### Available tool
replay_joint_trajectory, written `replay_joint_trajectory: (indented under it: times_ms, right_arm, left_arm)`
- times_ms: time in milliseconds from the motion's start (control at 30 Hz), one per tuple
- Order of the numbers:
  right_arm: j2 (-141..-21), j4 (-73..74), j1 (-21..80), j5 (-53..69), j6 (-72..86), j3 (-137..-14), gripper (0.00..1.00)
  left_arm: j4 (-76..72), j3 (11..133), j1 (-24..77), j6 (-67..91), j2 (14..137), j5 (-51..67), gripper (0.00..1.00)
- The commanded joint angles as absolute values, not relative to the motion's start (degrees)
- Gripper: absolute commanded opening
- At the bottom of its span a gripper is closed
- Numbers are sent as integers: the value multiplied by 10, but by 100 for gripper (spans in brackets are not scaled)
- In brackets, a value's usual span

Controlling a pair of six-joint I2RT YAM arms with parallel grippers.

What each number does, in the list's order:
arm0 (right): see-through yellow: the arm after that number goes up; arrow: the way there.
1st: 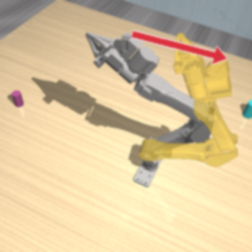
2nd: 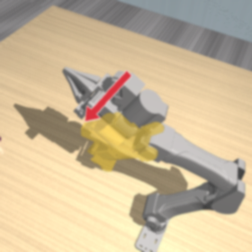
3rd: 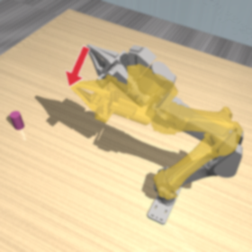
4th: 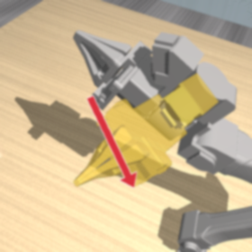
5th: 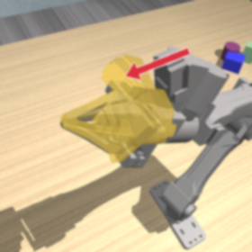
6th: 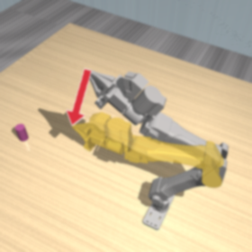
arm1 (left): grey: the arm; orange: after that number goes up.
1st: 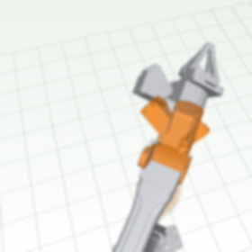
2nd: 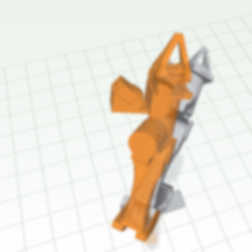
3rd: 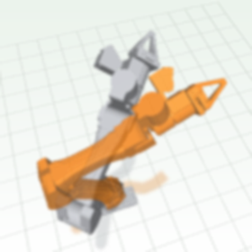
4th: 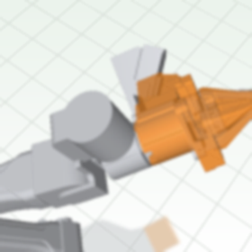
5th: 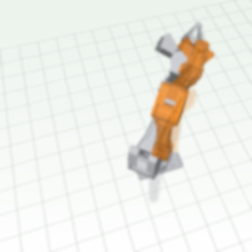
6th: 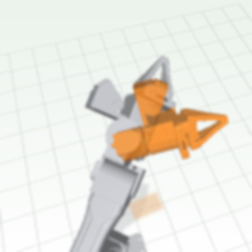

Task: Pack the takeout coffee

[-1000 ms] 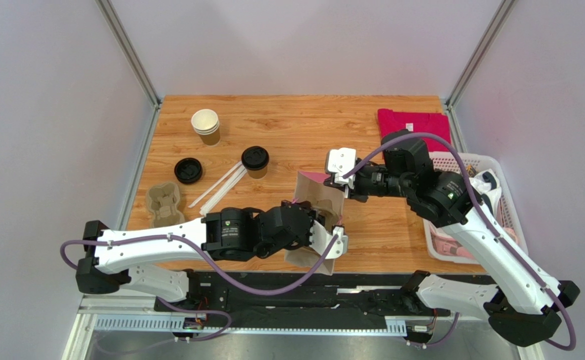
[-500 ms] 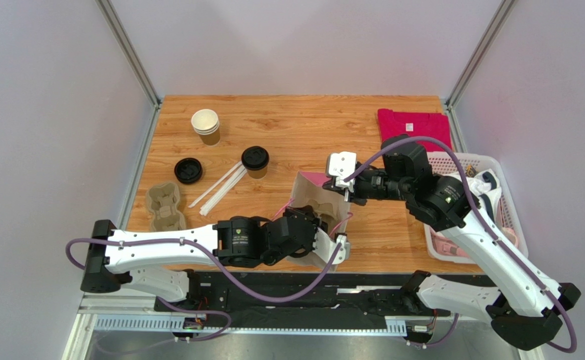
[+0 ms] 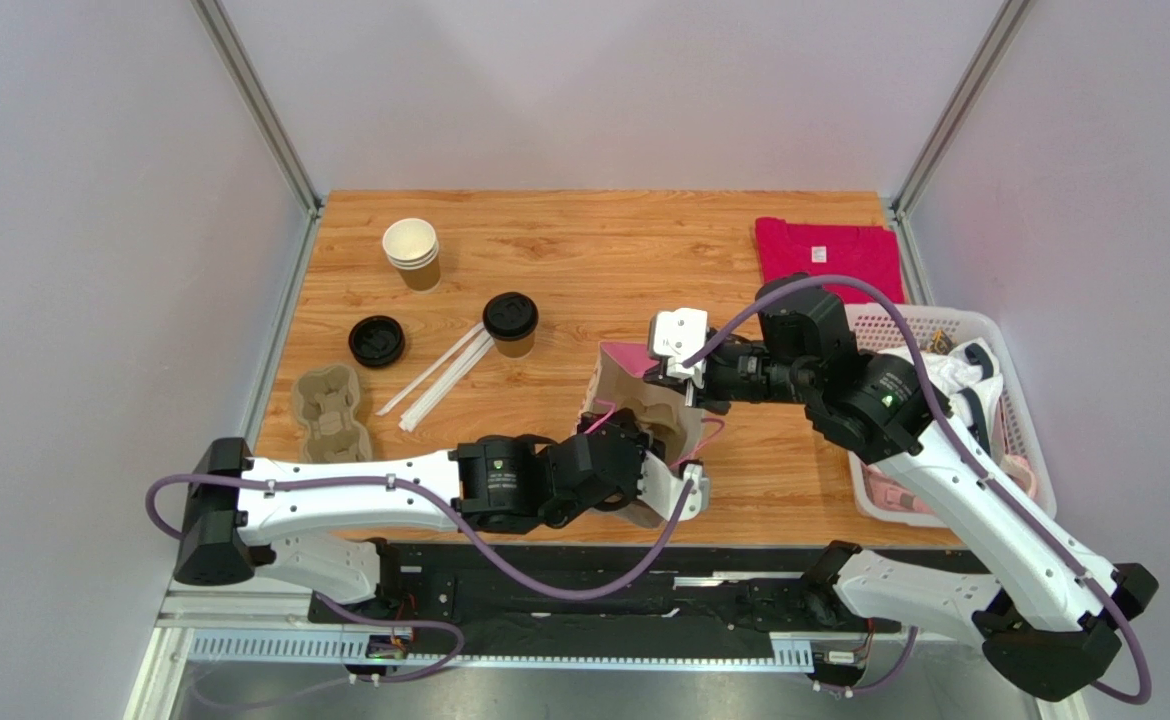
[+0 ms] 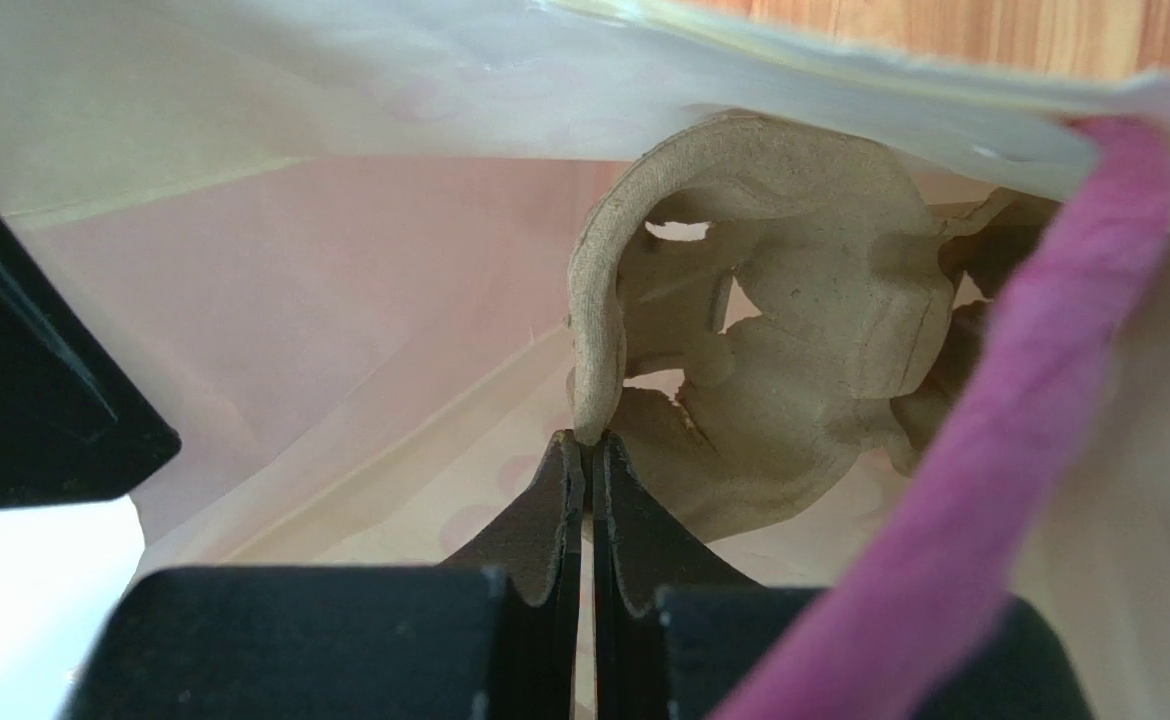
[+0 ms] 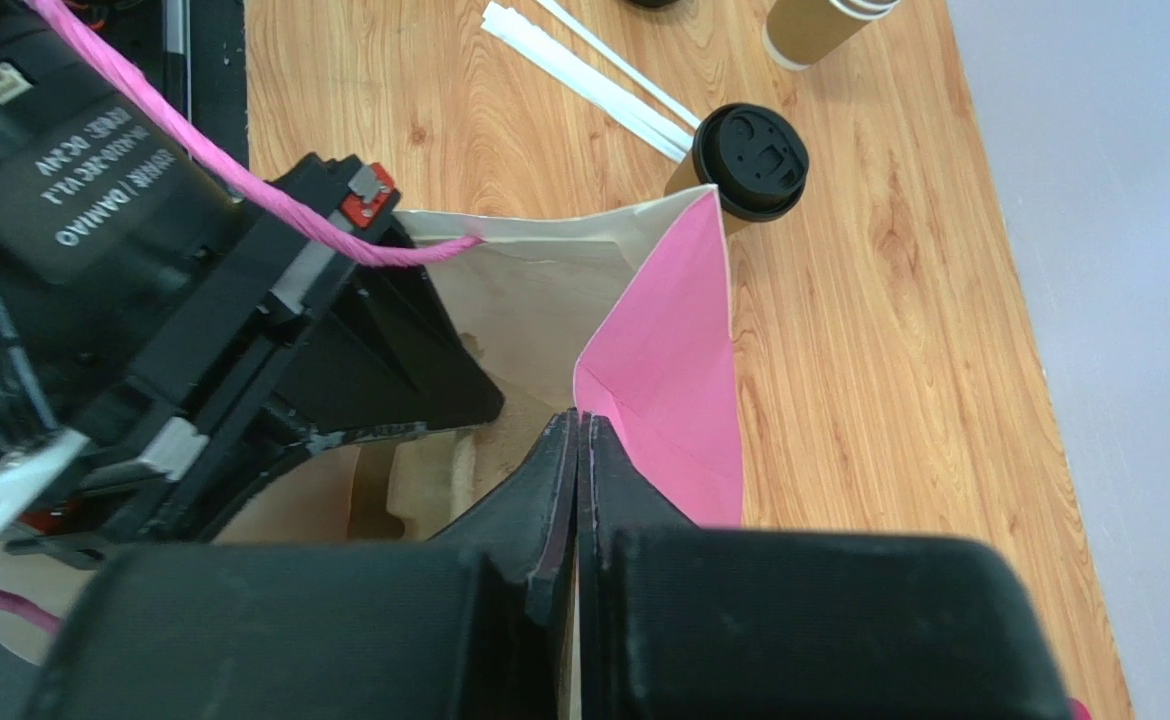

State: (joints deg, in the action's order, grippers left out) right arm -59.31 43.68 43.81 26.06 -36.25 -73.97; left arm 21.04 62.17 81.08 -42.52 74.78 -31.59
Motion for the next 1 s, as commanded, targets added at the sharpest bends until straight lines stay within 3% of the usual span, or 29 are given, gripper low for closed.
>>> replay_joint_trajectory:
  times_ms: [0, 233, 400, 700, 867, 967]
  right_arm:
    - [-589, 425, 440, 265, -361, -732, 0]
    - [-595, 417, 433, 262, -361, -729, 0]
    - [-600, 412, 418, 265, -362, -734, 0]
    - [-607, 410, 404, 276, -369, -738, 0]
    - [-608, 410, 398, 277, -373, -734, 0]
    - [-612, 410, 394, 279, -374, -732, 0]
  left_arm:
    - [225, 613, 793, -396, 780, -277, 0]
    - [252, 623, 784, -389, 788, -265, 1]
    - [272, 654, 782, -388, 772, -253, 31]
    - [303, 705, 782, -395, 764, -246, 46]
    - [306, 716, 783, -403, 756, -243, 65]
    - [313, 735, 783, -399, 753, -236, 66]
